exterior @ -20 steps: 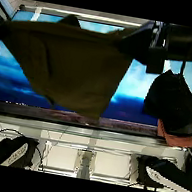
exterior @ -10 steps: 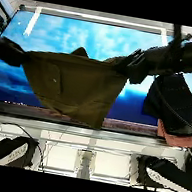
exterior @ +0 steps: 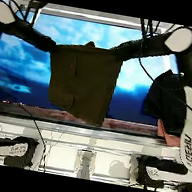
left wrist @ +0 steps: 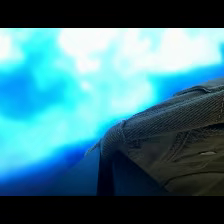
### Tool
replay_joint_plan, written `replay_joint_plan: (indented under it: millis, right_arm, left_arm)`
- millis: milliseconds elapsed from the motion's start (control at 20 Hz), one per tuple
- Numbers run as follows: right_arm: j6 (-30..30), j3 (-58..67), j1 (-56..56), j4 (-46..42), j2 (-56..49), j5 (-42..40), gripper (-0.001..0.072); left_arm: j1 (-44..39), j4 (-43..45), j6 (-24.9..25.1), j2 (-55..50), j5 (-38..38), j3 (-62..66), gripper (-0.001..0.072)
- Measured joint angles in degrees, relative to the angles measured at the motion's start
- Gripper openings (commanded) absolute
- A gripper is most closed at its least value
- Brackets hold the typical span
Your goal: Fold the clothes and pants, and hang the long-sleeved shirts on hangers.
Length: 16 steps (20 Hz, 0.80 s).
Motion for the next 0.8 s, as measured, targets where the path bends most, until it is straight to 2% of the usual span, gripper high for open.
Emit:
replay_joint_plan:
  millis: [200, 400, 600, 800]
  right_arm:
    - [-1.2, 0.0, -1.8, -0.6, -7.6, -6.8, 0.0021]
    - [-2.0, 0.0, -2.4, -0.9, -13.2, -14.0, 0.002]
    - [-5.1, 0.0, -2.4, 1.1, -15.6, -15.1, 0.002]
    - [-8.5, -0.7, -1.4, 3.8, -16.3, -10.2, 0.002]
  left_arm:
    - [-0.2, 0.5, 1.5, -5.9, 11.2, 0.0, 0.0045]
    - [-0.9, 1.2, 4.1, -11.3, 18.8, 0.0, 0.0045]
    - [-1.4, 1.4, 8.2, -14.8, 21.2, -0.4, 0.0042]
    - [-1.6, 3.3, 11.5, -15.2, 18.4, -0.9, 0.0042]
